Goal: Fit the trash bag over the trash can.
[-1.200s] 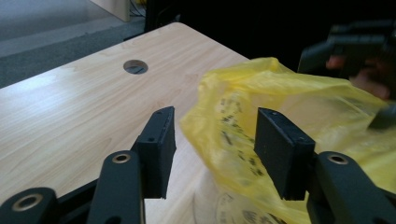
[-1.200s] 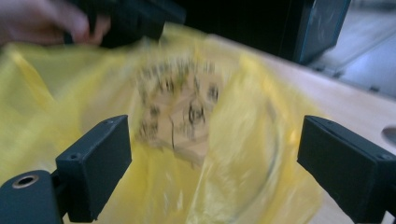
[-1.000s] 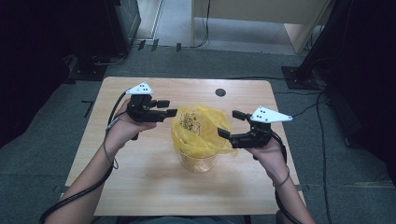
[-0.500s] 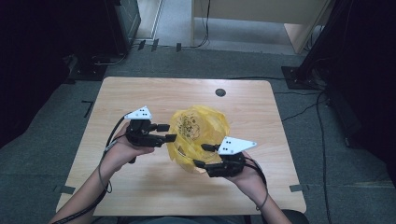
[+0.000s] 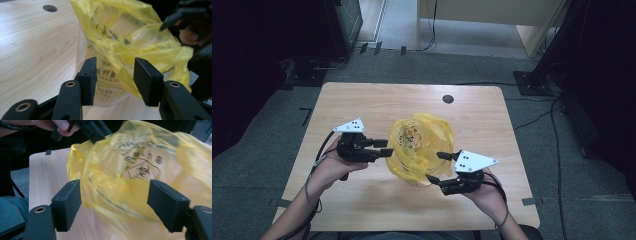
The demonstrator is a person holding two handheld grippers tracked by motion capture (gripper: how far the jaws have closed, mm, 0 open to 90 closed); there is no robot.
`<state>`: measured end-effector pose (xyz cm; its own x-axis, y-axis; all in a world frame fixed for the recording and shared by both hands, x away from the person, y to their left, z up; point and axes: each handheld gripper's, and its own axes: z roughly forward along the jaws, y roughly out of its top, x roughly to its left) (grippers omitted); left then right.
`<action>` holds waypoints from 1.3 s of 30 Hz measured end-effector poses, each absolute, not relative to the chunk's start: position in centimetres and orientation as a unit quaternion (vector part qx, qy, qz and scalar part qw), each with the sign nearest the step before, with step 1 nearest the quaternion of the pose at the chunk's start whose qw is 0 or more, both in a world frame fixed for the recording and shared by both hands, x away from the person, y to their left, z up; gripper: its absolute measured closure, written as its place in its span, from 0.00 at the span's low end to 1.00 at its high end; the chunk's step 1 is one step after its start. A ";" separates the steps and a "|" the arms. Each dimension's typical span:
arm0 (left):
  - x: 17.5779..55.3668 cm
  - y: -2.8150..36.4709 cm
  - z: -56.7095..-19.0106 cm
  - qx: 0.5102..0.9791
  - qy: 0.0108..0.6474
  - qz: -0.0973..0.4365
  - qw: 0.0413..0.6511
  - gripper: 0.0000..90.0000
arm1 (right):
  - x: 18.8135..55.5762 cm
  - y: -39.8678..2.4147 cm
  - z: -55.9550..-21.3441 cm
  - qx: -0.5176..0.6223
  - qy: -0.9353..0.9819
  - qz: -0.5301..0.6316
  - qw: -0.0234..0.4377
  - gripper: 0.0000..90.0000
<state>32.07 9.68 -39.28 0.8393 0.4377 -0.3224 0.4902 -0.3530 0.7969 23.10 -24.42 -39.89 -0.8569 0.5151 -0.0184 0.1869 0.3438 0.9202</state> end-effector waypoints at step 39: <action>35.8 8.4 -42.3 0.826 0.312 -0.019 0.470 0.51 | 35.6 -26.2 -39.8 0.352 0.759 0.544 0.058 0.19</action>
